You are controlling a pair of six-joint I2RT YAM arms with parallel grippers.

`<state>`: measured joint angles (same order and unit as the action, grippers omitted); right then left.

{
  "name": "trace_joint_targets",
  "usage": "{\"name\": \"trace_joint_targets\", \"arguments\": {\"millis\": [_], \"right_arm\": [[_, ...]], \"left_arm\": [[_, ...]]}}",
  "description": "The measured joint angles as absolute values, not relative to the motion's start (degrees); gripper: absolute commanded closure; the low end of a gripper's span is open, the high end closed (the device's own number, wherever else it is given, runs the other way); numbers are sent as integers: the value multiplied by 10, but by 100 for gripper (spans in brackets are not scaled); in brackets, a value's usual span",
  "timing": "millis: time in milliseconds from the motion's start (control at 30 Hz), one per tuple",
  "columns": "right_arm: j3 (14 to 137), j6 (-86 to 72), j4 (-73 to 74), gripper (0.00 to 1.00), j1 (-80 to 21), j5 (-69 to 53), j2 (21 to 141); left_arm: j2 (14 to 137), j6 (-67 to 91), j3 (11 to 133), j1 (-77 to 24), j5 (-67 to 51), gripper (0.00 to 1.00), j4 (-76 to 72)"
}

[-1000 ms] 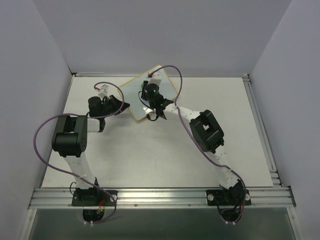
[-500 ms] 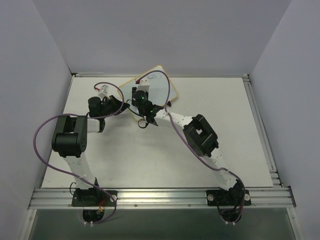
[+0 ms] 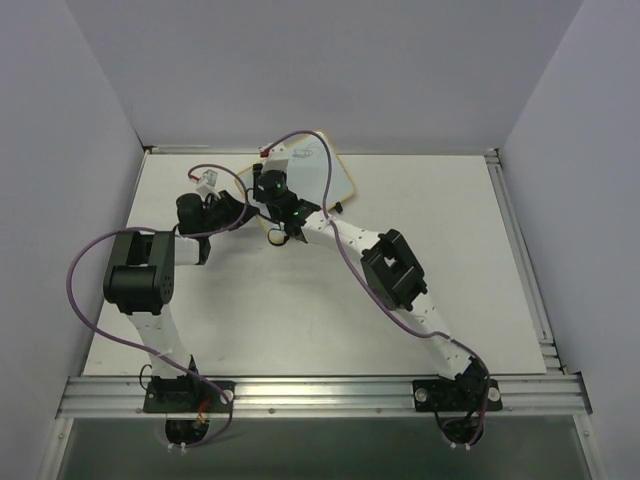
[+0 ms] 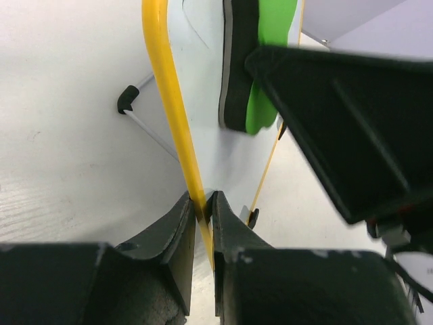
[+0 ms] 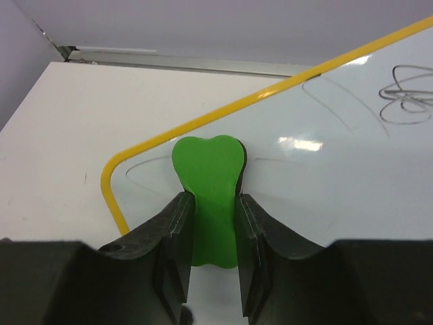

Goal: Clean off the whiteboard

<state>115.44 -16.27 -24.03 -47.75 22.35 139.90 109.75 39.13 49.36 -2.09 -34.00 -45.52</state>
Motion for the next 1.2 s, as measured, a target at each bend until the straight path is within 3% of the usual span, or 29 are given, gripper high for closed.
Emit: {"name": "trace_joint_targets", "arguments": {"millis": [500, 833, 1200], "right_arm": [[1243, -137, -209, 98, -394, 199, 1436], [1309, -80, -185, 98, -461, 215, 1469], [1272, -71, -196, 99, -506, 175, 1456]], "left_arm": [[1098, 391, 494, -22, -339, 92, -455], [1097, 385, 494, -22, -339, 92, -455], [1097, 384, 494, -22, -337, 92, -452]]}}
